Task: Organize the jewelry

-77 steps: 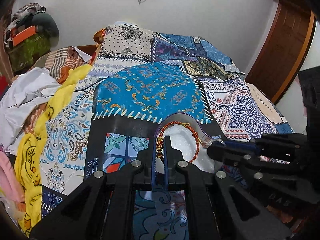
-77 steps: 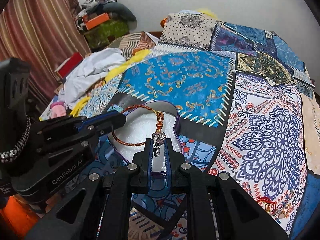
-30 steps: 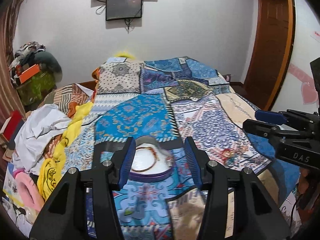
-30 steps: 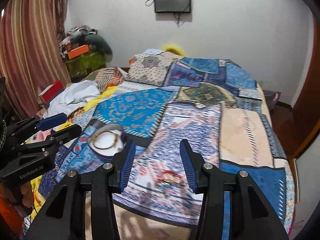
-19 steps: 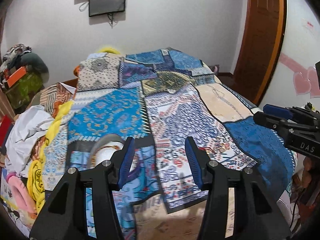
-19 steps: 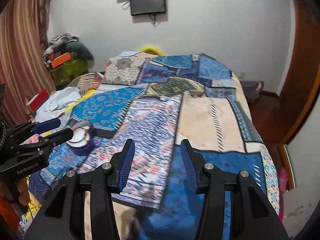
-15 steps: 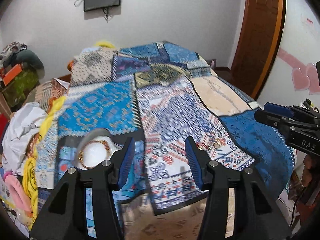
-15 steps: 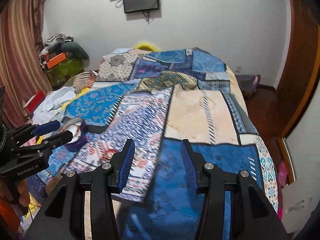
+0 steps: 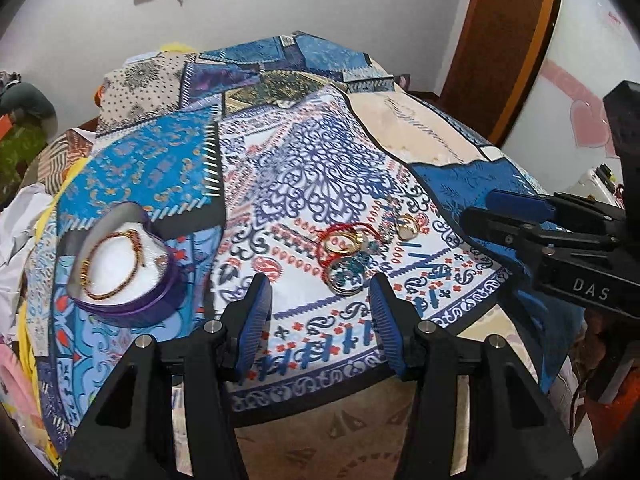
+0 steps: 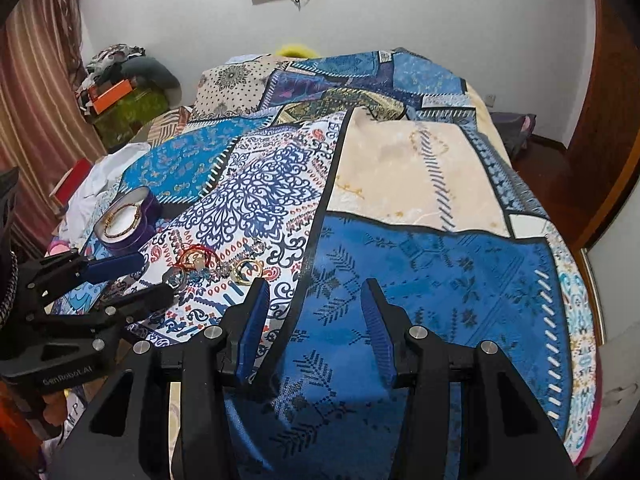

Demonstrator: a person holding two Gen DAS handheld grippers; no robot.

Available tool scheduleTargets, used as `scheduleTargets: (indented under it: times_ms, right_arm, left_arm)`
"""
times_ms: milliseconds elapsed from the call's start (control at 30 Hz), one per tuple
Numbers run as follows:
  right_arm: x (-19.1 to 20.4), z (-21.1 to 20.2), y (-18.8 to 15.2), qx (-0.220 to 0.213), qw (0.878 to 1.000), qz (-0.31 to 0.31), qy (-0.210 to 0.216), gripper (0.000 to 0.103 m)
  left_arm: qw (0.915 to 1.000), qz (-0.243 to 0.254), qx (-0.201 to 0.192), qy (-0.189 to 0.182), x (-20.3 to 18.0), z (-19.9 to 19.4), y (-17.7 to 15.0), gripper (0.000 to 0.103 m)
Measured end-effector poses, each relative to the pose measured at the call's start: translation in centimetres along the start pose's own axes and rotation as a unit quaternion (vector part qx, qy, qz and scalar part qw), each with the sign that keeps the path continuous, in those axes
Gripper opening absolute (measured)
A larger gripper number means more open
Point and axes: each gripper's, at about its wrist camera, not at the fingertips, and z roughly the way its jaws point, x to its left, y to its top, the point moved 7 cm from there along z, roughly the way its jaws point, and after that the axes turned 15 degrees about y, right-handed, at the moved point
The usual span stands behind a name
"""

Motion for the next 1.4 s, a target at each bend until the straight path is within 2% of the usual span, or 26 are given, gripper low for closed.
scheduleTargets:
  times_ms: [233,433,533,900,967,1400]
  right_arm:
    - [0.9,1.0,-0.2,0.008,1.000,-0.007,0.026,0.044]
    - [2.2,2.3,0.0,0.019,0.998,-0.022,0.048,0.043]
    - [2.7,2.9,0.2,0.024,0.998,-0.028,0.051,0.036]
    - [2.6,4.0,0.5,0.033,0.997,-0.037,0.054,0.025]
    - [2.7,4.1,0.4,0.035,0.997,-0.039,0.052,0.020]
    - [2.8,3.9,0.5,0.033,0.998,-0.034,0.044,0.019]
  left_arm:
    - [0.9999,-0.001,-0.008,-0.013,-0.5,0.5,0.3,0.050]
    - [0.9996,0.001,-0.014,-0.023,-0.7,0.6,0.4,0.028]
    - [0.9996,0.003,-0.014,-0.026,-0.7,0.5,0.4,0.021]
    - [0.9992,-0.007,-0.027,-0.029,0.1,-0.9,0.7,0.021]
    - [0.9991,-0.010,-0.032,-0.027,0.4,-1.3,0.9,0.021]
    - [0.9985,-0.024,-0.047,-0.015,1.8,-2.8,1.2,0.021]
